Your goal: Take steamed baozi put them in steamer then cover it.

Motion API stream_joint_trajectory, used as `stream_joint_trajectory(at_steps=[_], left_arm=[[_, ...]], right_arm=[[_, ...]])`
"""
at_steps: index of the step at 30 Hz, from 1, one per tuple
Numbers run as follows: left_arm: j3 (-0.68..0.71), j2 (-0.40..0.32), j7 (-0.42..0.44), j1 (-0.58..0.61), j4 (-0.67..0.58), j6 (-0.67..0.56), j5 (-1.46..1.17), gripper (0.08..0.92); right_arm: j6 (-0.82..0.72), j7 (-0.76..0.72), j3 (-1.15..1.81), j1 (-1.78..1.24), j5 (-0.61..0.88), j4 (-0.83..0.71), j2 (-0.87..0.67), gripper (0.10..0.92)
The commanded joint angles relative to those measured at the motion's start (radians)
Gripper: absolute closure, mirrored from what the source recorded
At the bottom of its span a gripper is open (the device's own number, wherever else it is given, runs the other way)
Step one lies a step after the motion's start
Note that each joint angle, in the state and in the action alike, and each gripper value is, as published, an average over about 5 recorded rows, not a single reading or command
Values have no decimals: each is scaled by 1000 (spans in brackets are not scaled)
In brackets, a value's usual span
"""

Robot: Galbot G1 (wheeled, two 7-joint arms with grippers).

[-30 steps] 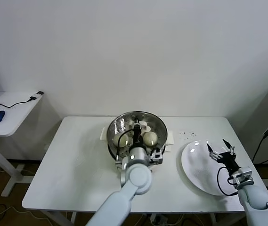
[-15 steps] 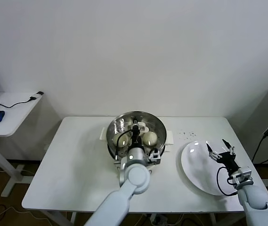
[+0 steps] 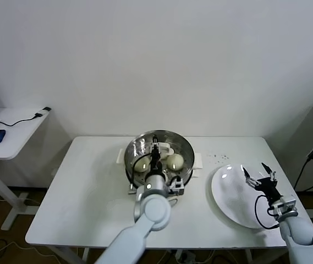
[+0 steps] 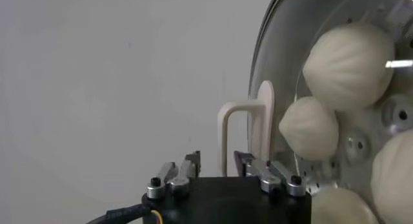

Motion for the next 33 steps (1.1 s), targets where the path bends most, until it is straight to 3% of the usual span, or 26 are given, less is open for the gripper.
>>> stream_joint_trajectory(at_steps=[1, 7, 12, 15, 20, 26, 30, 33], left_arm=[[3, 103, 39, 55, -220, 49, -41, 534], [5, 163, 39, 144, -363, 49, -94, 360], [-46, 221, -34, 239, -463, 44, -179, 221], [-138, 253, -147, 308, -508, -11, -258, 184], [-375, 307, -377, 447, -528, -254, -552, 177], [-668, 266, -487, 608, -518, -520, -1056, 177], [-770, 193, -545, 663, -484, -682, -1333, 177], [-819, 131, -571, 693, -451, -734, -1443, 177]], right_arm=[[-5, -2, 8, 0, 3, -3, -2, 203], [-24, -1, 13, 3, -1, 1, -5, 203], [-61, 2, 20, -3, -8, 23, -11, 203], [-88, 5, 23, -17, -20, 50, -17, 203], [-111, 2, 38, -42, -35, 98, -19, 203], [-136, -2, 54, -83, 23, 176, -3, 203], [-148, -2, 60, -110, 27, 224, 11, 203], [-161, -1, 63, -131, 22, 264, 17, 203]])
